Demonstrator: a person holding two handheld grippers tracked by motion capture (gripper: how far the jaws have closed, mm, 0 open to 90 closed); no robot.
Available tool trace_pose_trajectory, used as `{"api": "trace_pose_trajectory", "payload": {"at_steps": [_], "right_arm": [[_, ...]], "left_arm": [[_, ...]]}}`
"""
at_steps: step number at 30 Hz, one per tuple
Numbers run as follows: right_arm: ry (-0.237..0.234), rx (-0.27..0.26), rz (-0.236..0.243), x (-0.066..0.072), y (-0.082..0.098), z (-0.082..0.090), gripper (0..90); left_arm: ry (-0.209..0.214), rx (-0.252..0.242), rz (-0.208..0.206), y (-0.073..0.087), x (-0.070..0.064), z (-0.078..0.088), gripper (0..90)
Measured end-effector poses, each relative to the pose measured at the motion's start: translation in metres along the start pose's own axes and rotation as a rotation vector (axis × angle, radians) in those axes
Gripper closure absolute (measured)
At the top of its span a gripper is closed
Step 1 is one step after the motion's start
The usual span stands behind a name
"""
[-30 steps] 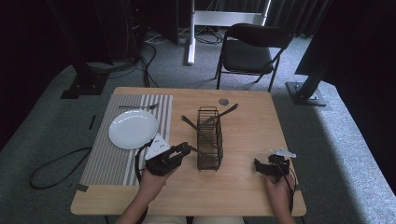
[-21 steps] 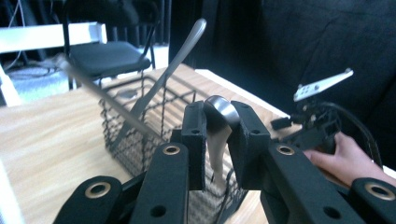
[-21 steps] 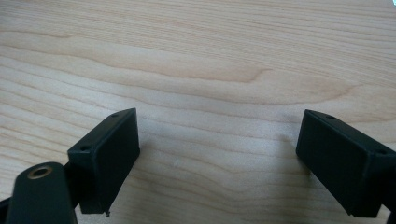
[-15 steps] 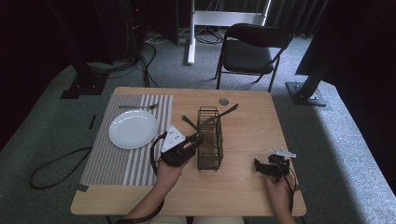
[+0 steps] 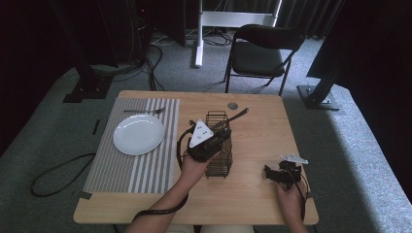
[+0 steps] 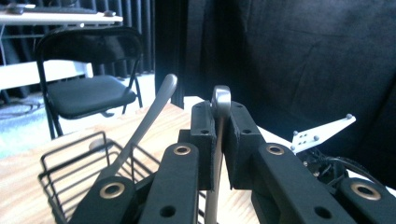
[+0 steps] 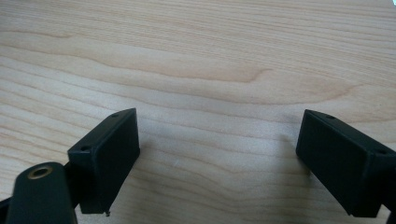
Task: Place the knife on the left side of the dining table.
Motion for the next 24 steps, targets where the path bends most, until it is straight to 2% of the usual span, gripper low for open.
{"api": "trace_pose_trajectory", "payload": {"at_steps": [5,9,13,16,18,24], "right_arm": [[0.0,-0.001,-0.002,0.0,0.0,0.0,12.5],[0.0,0.0,-0.004,0.0,0.0,0.0,12.5],[0.0,0.0,0.0,0.0,0.0,0.0,12.4],[-0.001,-0.001,-0.002,0.0,0.0,0.0,12.5],[-0.001,0.0,-0.002,0.0,0.0,0.0,12.5],[-0.001,-0.001,-0.002,0.0,0.0,0.0,12.5]], "left_arm": [[0.063,0.001,-0.033,0.0,0.002,-0.006,83.8],[0.055,-0.003,-0.022,-0.001,0.003,-0.008,83.8],[0.046,0.012,-0.052,-0.003,-0.005,-0.006,83.9],[0.052,0.001,-0.071,-0.01,-0.012,-0.002,84.0],[0.038,-0.01,-0.074,-0.016,-0.014,0.002,84.0],[0.023,-0.031,-0.03,-0.034,-0.014,0.017,84.0]]}}
Point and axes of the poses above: each handheld gripper's, and its own axes: z roughly backward along the jaws, y roughly out of its underside, x roughly to its left, the point moved 1 cm from there along -z, roughly forward along the jaws, and after that the axes turned 15 degrees about z, right-handed, at the moved point
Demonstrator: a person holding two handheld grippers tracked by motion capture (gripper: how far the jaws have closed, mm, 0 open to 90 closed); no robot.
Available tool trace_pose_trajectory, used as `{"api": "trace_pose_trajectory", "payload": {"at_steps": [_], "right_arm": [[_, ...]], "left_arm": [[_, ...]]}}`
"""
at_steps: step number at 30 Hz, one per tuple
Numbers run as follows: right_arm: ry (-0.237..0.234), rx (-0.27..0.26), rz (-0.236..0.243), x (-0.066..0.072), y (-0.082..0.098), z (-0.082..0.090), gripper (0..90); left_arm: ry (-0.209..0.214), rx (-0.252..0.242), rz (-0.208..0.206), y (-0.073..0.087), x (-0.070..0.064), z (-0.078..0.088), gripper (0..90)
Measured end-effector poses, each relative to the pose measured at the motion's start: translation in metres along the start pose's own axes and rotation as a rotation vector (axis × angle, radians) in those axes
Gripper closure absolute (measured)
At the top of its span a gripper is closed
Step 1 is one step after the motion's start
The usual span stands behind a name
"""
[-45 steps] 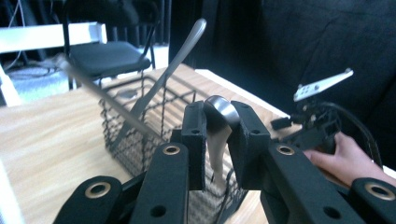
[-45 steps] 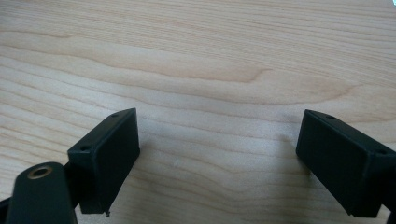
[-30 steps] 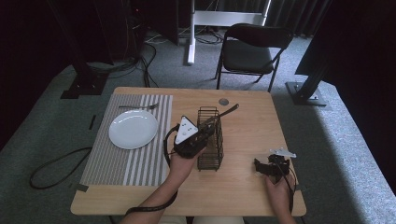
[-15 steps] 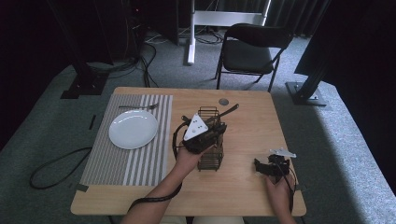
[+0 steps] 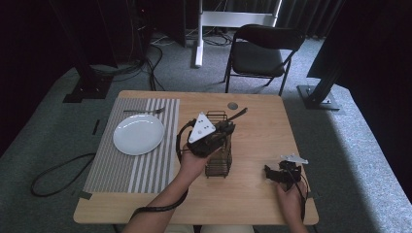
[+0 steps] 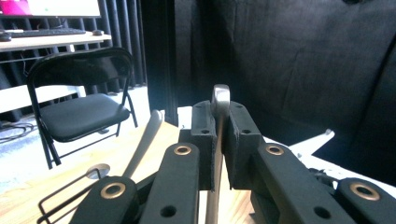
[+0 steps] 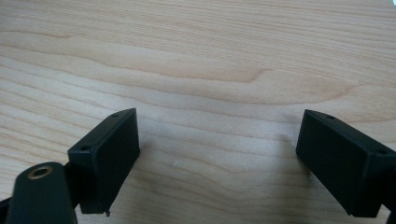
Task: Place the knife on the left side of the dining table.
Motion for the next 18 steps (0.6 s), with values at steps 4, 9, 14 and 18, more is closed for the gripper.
{"api": "trace_pose_trajectory", "payload": {"at_steps": [4,9,14,18], "right_arm": [[0.0,0.001,-0.001,0.0,0.0,0.0,12.5],[0.0,0.001,0.0,0.0,0.0,0.0,12.5],[0.0,0.0,-0.002,0.0,0.0,0.0,12.5],[0.0,0.0,-0.002,0.0,0.0,0.0,12.5]], "left_arm": [[-0.005,-0.019,0.012,-0.014,-0.003,0.013,84.0],[0.0,-0.055,0.021,-0.036,-0.009,0.034,84.0],[-0.018,-0.1,-0.003,-0.054,-0.014,0.058,83.9],[-0.065,-0.122,-0.006,-0.062,-0.009,0.078,83.9]]}}
Point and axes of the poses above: each handheld gripper's, and its own axes: z roughly backward along the jaws, y roughly out of its underside, x roughly to its left, the point moved 1 cm from there along -z, roughly forward along the jaws, and after that the axes turned 15 degrees about z, right-handed, at the moved point
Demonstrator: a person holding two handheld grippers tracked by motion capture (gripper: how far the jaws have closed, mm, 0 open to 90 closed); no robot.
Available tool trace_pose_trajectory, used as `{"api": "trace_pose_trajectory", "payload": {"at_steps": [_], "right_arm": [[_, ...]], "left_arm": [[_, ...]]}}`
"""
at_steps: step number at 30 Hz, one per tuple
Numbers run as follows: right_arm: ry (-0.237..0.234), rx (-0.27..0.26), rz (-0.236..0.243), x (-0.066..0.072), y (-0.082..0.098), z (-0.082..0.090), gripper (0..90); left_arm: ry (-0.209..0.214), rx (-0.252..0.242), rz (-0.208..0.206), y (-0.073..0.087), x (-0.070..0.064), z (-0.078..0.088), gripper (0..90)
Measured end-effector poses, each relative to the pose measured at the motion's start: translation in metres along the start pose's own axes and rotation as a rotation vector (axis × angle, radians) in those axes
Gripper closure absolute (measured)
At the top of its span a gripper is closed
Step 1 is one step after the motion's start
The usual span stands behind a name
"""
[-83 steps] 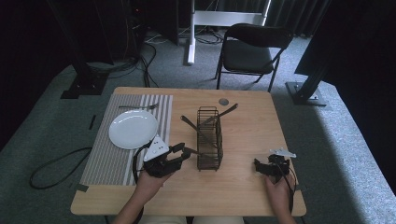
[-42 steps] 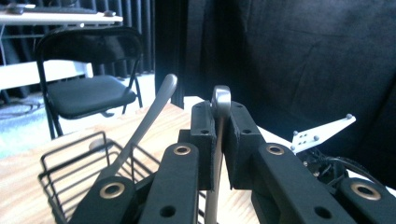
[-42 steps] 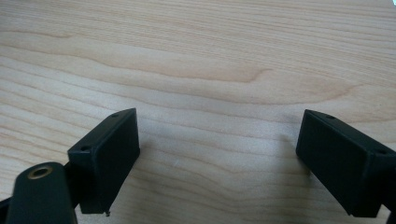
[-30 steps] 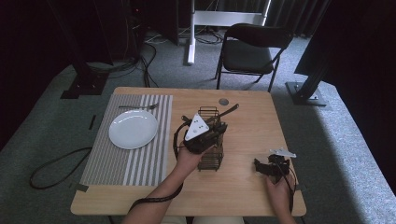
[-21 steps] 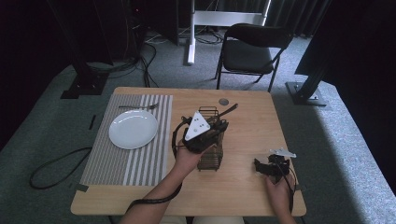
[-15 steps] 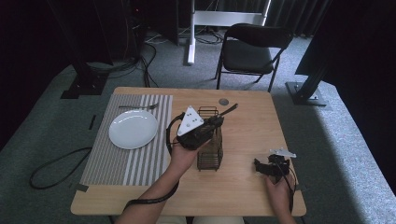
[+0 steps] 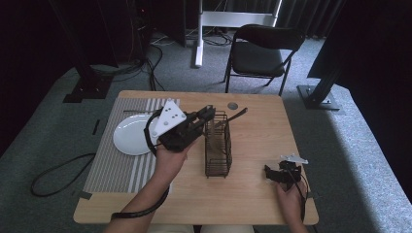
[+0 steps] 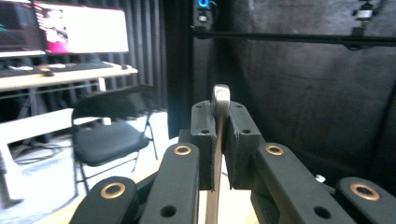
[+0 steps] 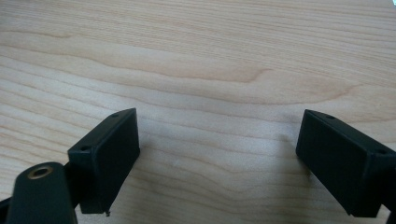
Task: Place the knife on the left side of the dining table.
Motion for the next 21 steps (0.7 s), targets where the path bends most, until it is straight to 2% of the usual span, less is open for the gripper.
{"api": "trace_pose_trajectory", "payload": {"at_steps": [4,5,7,9,10,13,16,20,21], "right_arm": [[0.0,0.0,0.0,0.0,0.0,0.0,12.5],[0.0,0.0,0.0,0.0,0.0,0.0,12.5],[0.0,-0.001,0.001,0.0,0.0,0.0,12.5],[0.001,-0.001,0.0,0.0,0.0,0.0,12.5],[0.0,0.0,0.0,0.0,0.0,0.0,12.5],[0.0,0.0,0.001,0.0,0.0,0.0,12.5],[0.001,-0.001,0.003,0.0,0.0,0.0,12.5],[0.001,0.0,0.005,0.0,0.0,0.0,12.5],[0.001,0.0,0.005,0.0,0.0,0.0,12.5]], "left_arm": [[-0.054,-0.01,0.018,0.0,0.014,0.016,83.9],[-0.054,-0.01,0.018,0.0,0.014,0.016,83.9],[-0.096,-0.017,0.026,0.003,0.024,0.027,83.9],[-0.106,-0.019,0.029,0.004,0.027,0.029,83.9],[-0.137,-0.025,0.041,0.009,0.036,0.035,83.9],[-0.174,-0.024,0.073,0.019,0.051,0.043,83.9],[-0.22,-0.013,0.08,0.03,0.062,0.048,83.9],[-0.259,0.003,0.121,0.046,0.079,0.055,83.9],[-0.259,0.003,0.121,0.046,0.079,0.055,83.9]]}}
Point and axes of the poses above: each handheld gripper's, and its own axes: z roughly backward along the jaws, y roughly out of its underside, x roughly to its left, the point moved 1 cm from there along -z, roughly forward along the jaws, and after that the axes turned 15 degrees about z, right-handed, at the moved point
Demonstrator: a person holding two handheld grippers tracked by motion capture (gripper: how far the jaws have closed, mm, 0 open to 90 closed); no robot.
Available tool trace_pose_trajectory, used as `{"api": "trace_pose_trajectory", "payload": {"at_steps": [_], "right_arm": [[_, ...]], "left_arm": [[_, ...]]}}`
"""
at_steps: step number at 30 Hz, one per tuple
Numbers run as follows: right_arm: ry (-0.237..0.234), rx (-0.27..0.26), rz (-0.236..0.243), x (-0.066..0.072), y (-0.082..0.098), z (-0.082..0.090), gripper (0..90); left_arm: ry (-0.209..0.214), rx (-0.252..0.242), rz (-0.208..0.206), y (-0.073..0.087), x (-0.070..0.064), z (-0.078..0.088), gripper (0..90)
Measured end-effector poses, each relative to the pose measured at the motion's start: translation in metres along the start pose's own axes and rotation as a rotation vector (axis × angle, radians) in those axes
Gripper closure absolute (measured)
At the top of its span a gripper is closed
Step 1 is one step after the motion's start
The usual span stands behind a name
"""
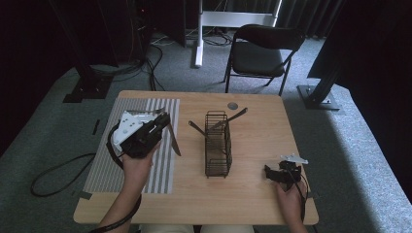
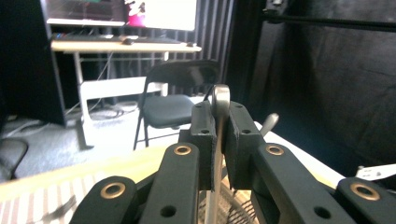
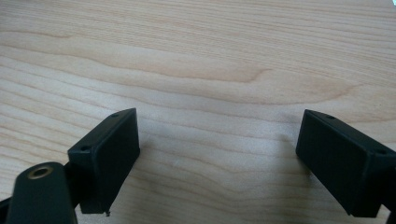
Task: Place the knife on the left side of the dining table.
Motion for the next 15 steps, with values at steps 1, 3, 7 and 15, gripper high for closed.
{"api": "trace_pose_trajectory", "payload": {"at_steps": [1,3,7,15], "right_arm": [[0.0,-0.001,-0.001,0.0,0.0,0.0,12.5],[0.0,-0.001,-0.003,0.0,0.0,0.0,12.5],[0.0,0.0,-0.004,0.0,0.0,0.0,12.5],[0.001,0.002,-0.005,0.0,0.0,0.0,12.6]], "left_arm": [[0.0,0.0,0.0,0.0,0.0,0.0,83.9],[-0.032,0.004,0.049,0.014,0.019,0.004,83.9],[-0.056,0.005,0.082,0.029,0.034,0.006,83.9],[-0.095,0.011,0.128,0.051,0.056,0.006,83.9]]}}
Point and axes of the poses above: each handheld gripper's, and its own axes: z roughly backward along the jaws, y roughly out of its underside, x roughly to its left, the point moved 1 cm from there along -z, roughly forward along the jaws, and after that the axes turned 15 degrees about z, right-handed, at the moved point
